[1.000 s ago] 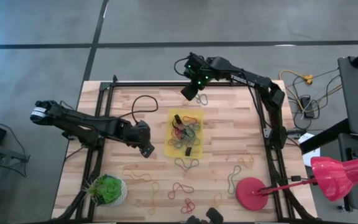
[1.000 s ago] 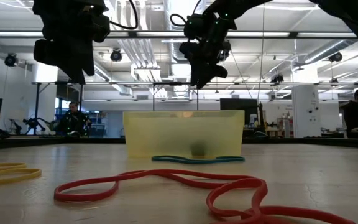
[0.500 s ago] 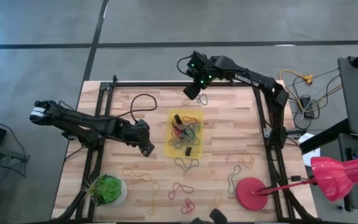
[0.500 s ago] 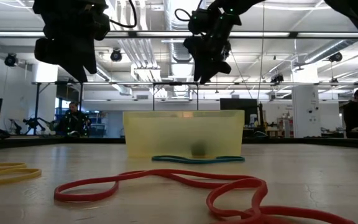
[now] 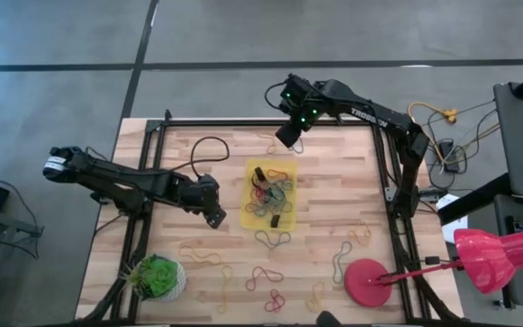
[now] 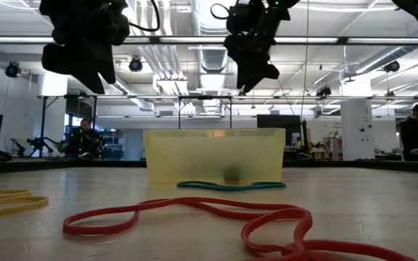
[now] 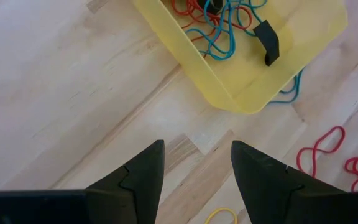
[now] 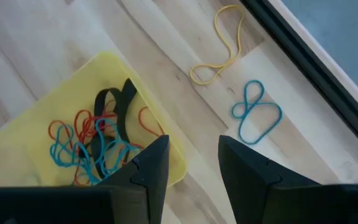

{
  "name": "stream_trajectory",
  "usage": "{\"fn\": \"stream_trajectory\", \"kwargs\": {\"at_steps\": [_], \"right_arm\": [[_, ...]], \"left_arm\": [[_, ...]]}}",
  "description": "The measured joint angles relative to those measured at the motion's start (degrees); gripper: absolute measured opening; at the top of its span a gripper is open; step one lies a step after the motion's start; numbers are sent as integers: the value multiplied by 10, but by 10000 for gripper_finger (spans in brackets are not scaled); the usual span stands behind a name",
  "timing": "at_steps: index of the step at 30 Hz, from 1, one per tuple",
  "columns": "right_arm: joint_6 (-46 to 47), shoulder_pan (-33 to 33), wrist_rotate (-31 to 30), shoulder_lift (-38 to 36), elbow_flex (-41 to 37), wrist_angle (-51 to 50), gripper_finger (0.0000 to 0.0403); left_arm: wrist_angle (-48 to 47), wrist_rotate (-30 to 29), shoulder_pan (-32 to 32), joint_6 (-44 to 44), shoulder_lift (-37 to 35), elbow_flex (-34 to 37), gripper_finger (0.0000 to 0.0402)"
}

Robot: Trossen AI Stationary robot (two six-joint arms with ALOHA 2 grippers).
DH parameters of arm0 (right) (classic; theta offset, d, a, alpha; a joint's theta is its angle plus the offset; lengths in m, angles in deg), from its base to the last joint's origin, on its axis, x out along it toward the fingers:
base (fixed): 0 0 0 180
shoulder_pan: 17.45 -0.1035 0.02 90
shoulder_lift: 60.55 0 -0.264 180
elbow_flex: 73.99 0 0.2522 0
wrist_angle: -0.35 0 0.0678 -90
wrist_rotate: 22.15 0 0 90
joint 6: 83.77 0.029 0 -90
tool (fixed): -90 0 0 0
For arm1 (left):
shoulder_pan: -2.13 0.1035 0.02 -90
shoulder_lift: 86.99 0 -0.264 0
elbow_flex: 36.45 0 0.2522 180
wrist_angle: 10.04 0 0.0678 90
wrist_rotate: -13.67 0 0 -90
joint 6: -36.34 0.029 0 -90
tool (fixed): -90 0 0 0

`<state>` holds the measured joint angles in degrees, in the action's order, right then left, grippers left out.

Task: Pick and place rubber bands into bin
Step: Put the blue rubber band into the yellow bin

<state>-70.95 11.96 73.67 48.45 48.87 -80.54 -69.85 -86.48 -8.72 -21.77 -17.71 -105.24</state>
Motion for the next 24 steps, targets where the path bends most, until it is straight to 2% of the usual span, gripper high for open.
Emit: {"fn": "stream_trajectory", "kwargs": {"at_steps": [6, 24], "right_arm": [[0, 0, -31, -2, 0, 0, 128], [-13, 25, -33, -2, 0, 3, 128]], "left_arm": [[1, -12, 0, 4, 0, 0, 170], [1, -37, 7, 5, 0, -1, 170]]}}
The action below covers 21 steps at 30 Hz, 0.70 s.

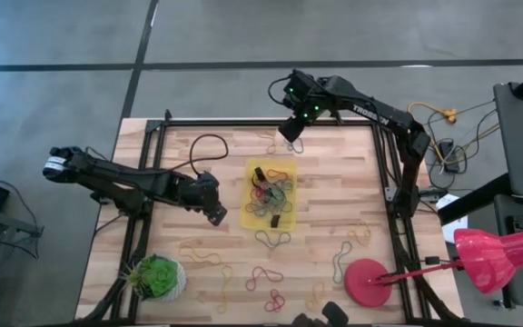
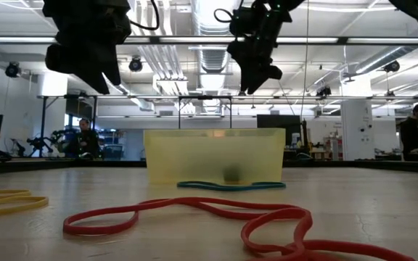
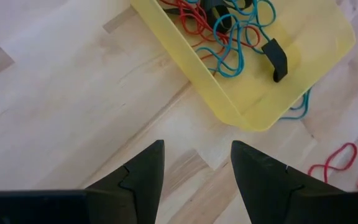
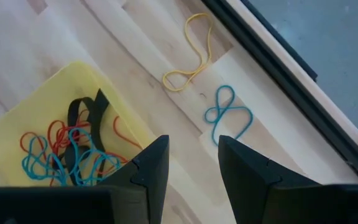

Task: Pick and place rubber bands into bin
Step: Put the blue rubber band into the yellow bin

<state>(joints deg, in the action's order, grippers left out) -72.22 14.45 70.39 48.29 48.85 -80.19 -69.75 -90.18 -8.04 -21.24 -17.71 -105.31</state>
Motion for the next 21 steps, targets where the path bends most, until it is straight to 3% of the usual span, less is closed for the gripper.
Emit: {"fn": "stream_trajectory", "kwargs": {"at_steps": [9, 21], "right_arm": [[16, 35, 12, 10, 0, 58, 128], [15, 64, 20, 117, 5, 63, 128]], "left_arm": [[9, 0, 19, 12, 0, -2, 170], [23, 0, 29, 10, -1, -4, 170]]}}
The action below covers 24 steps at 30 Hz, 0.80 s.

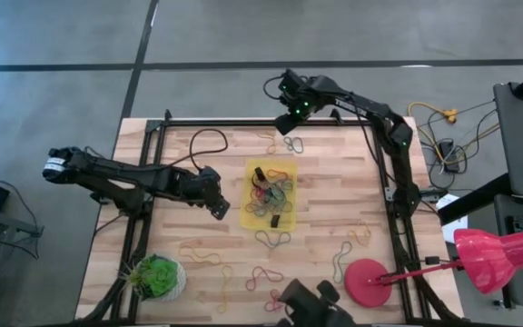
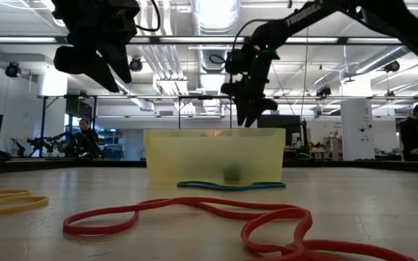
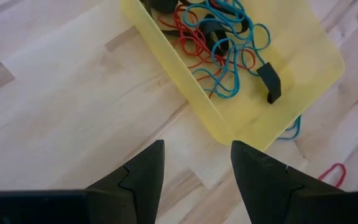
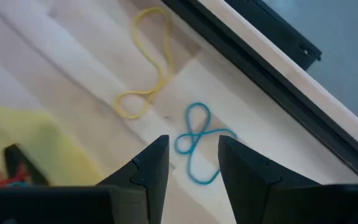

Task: Pick and place rubber bands into bin
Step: Put the blue rubber band into the yellow bin

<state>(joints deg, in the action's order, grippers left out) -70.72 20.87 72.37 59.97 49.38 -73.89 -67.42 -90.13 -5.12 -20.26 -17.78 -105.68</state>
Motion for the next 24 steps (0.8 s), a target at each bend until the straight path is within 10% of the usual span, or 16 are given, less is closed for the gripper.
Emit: {"fn": "stream_trajectory", "kwargs": {"at_steps": [24], "right_arm": [[-108, 19, -6, 139, 9, -30, 128]], "left_arm": [[31, 1, 0, -2, 0, -1, 170]]}}
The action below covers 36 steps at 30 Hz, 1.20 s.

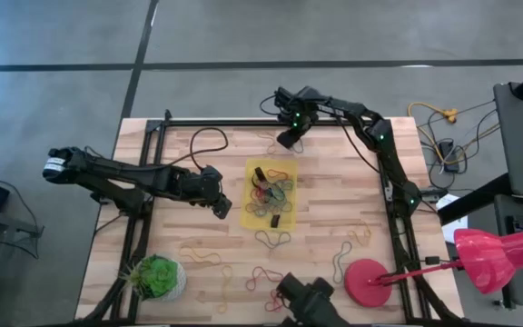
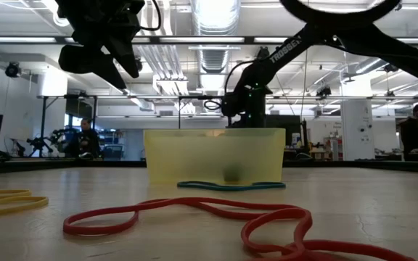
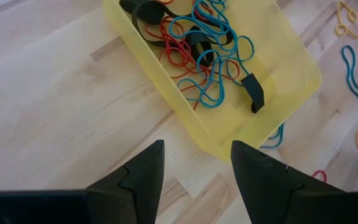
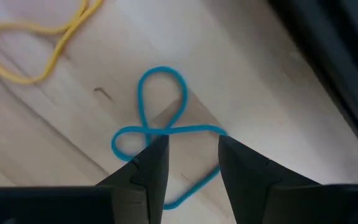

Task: Pick and place rubber bands into bin
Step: Put the blue rubber band into the yellow bin

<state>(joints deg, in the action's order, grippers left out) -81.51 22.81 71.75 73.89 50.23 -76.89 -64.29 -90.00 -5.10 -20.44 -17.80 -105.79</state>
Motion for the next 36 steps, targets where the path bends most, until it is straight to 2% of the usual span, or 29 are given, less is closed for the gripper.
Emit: {"fn": "stream_trajectory", "kwargs": {"at_steps": [7, 15, 19, 23, 28, 36], "right_arm": [[-101, -3, -29, 13, 1, 4, 127], [-119, -2, -39, 15, 1, 21, 125], [-121, -1, -39, 15, 1, 25, 110], [-112, -1, -38, 16, 1, 27, 76], [-95, -2, 15, 18, 10, 22, 16], [-68, -7, 98, 21, 53, -16, 8]], "left_arm": [[0, 0, 0, 0, 0, 1, 170], [2, 0, 0, -14, 0, 2, 170], [2, 0, 0, -14, 0, 2, 170], [2, 0, 0, -14, 0, 2, 170], [2, 0, 0, -14, 0, 3, 170], [11, 0, 0, -14, 0, 5, 170]]}}
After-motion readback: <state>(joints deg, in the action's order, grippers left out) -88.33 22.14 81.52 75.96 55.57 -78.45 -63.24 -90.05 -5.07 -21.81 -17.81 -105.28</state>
